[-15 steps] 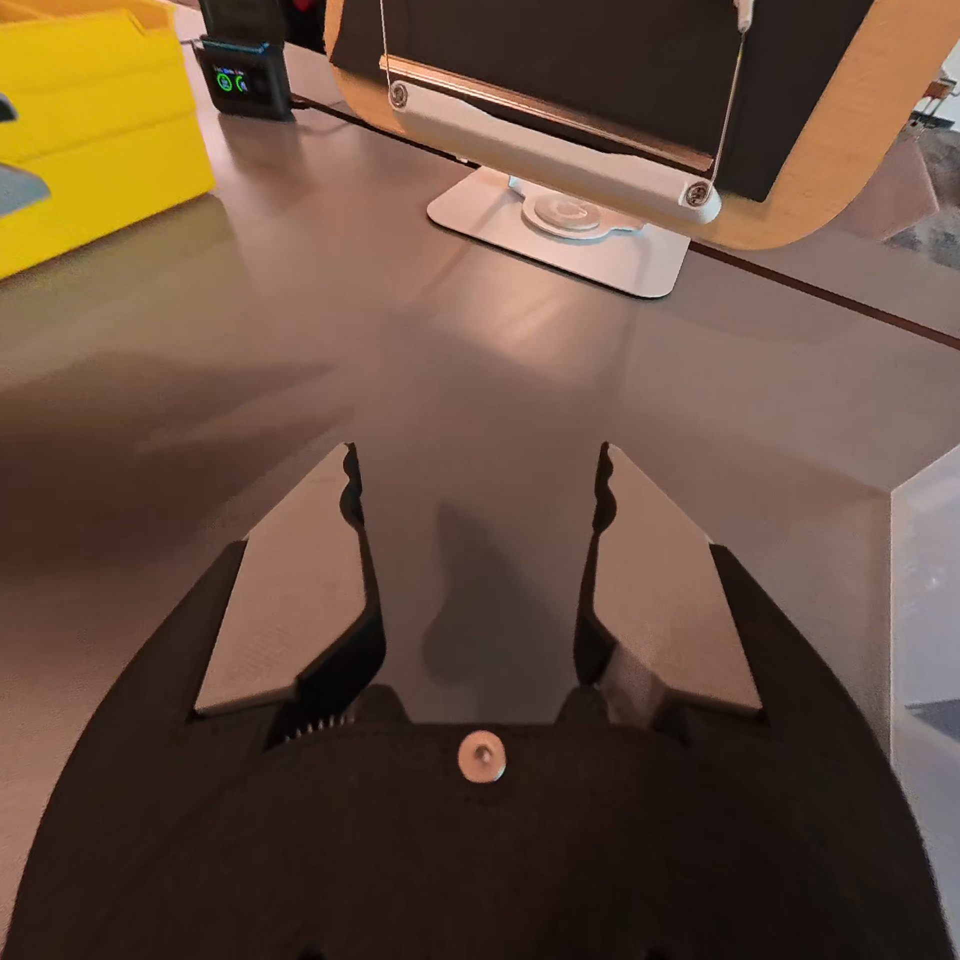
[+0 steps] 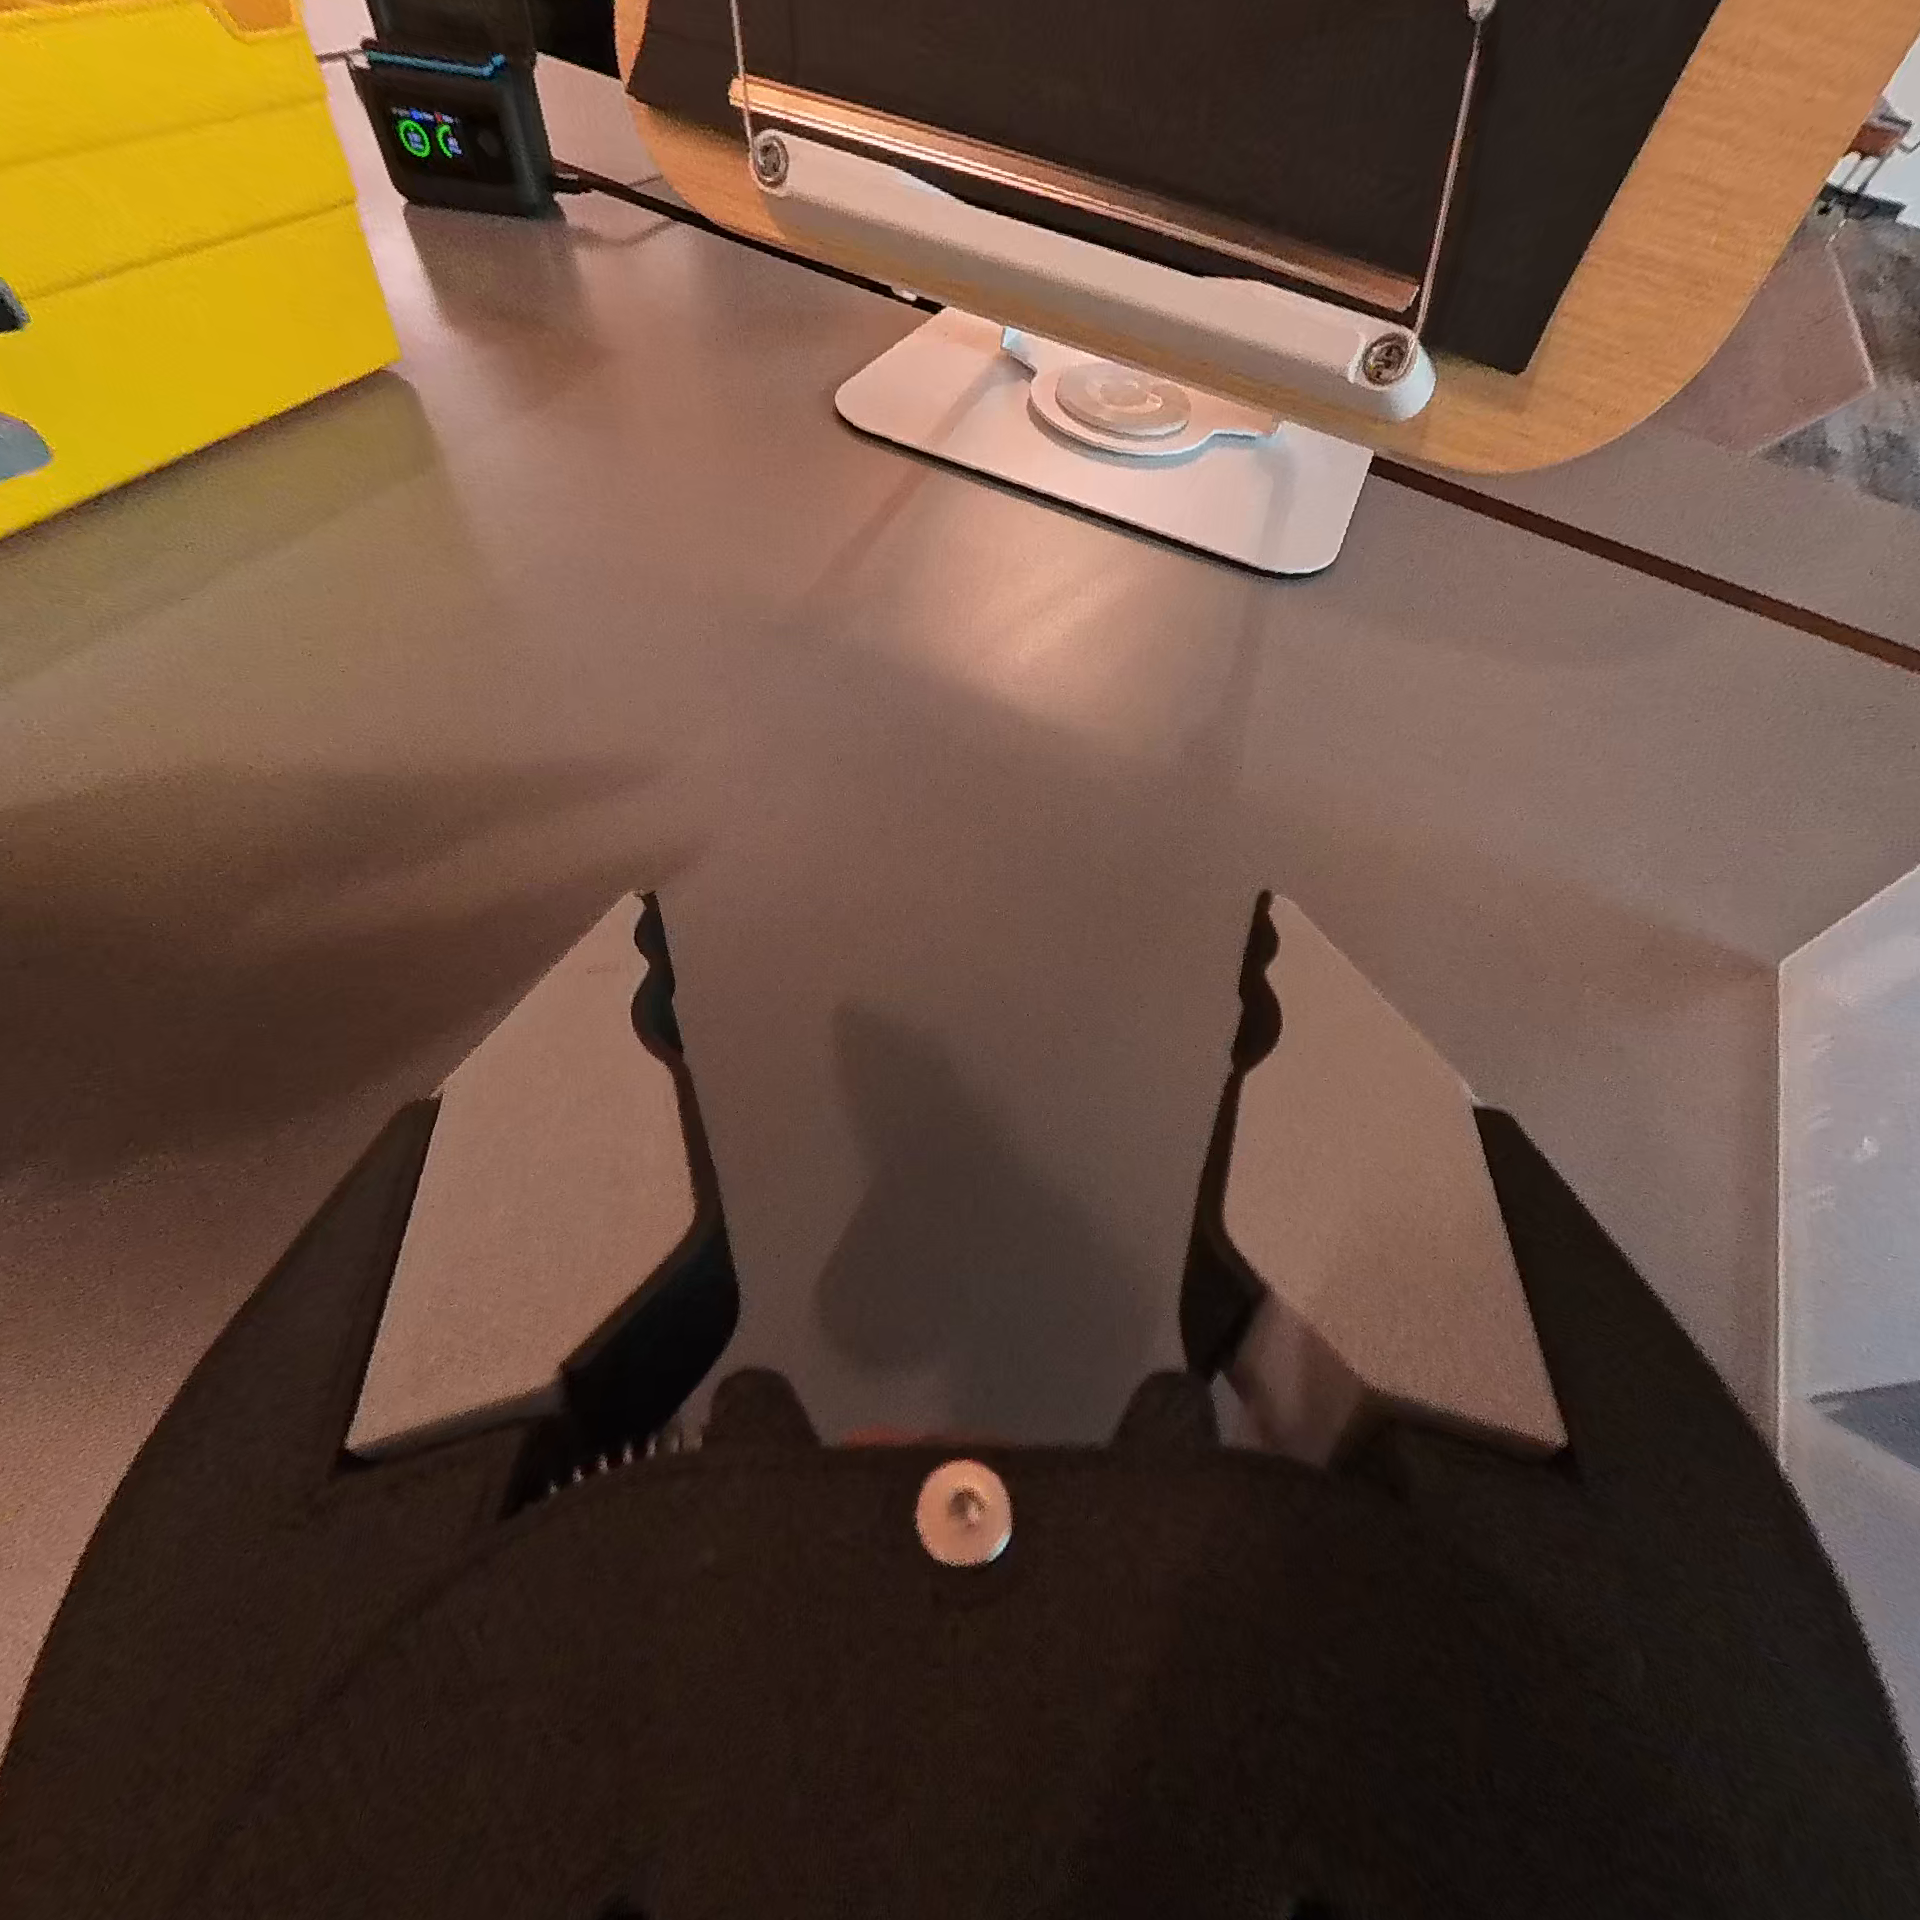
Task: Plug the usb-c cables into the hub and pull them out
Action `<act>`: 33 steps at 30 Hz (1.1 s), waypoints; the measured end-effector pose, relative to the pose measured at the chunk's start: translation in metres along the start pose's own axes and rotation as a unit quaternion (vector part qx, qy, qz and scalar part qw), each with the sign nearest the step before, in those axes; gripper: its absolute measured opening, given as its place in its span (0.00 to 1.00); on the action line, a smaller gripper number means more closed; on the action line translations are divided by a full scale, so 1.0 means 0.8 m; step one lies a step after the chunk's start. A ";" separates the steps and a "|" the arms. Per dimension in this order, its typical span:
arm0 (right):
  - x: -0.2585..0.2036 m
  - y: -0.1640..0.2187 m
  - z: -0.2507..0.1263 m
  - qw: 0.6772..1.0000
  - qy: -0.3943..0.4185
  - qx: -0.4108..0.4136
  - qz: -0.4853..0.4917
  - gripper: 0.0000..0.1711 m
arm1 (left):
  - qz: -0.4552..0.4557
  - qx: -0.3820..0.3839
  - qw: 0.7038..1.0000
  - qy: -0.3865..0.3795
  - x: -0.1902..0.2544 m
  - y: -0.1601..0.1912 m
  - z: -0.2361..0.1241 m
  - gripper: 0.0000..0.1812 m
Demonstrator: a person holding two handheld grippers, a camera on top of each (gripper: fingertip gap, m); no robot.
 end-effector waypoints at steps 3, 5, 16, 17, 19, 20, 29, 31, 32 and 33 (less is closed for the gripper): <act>0.002 0.000 -0.001 1.000 -0.001 0.003 0.010 0.62 | -0.008 0.010 1.000 0.004 -0.001 -0.002 -0.003 0.11; 0.004 0.000 -0.001 1.000 -0.001 0.005 0.014 0.62 | 0.004 0.017 1.000 -0.002 0.000 -0.004 -0.005 0.10; 0.005 0.002 0.002 1.000 0.014 -0.007 0.008 0.56 | 0.011 0.020 1.000 0.000 0.003 -0.005 -0.006 0.08; 0.006 0.002 0.001 1.000 0.013 -0.006 0.009 0.57 | 0.013 0.020 1.000 0.000 0.003 -0.005 -0.006 0.08; 0.006 0.002 0.001 1.000 0.013 -0.004 0.012 0.57 | 0.017 0.018 1.000 0.000 0.004 -0.005 -0.005 0.08; 0.007 0.001 0.000 1.000 0.013 -0.002 0.014 0.57 | 0.019 0.017 1.000 0.000 0.005 -0.004 -0.005 0.08; 0.006 0.002 0.001 1.000 0.012 -0.005 0.012 0.56 | 0.019 0.024 1.000 -0.002 0.005 -0.006 -0.007 0.08; 0.006 0.002 0.001 1.000 0.012 -0.004 0.013 0.55 | 0.019 0.023 1.000 -0.001 0.005 -0.006 -0.007 0.08; 0.007 0.001 0.000 1.000 0.012 -0.003 0.013 0.55 | 0.019 0.023 1.000 -0.001 0.005 -0.006 -0.007 0.08; 0.007 0.001 0.000 1.000 0.012 -0.002 0.014 0.55 | 0.019 0.023 1.000 -0.002 0.005 -0.006 -0.007 0.08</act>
Point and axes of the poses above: each gripper's, where its closed fingertips meet, z out along the fingers, y out of its underside, x = y × z across the jaws, the point moved 3 cm from there along -z, back along the fingers, and after that the axes turned 1 degree about -z, right-handed, at the moved point
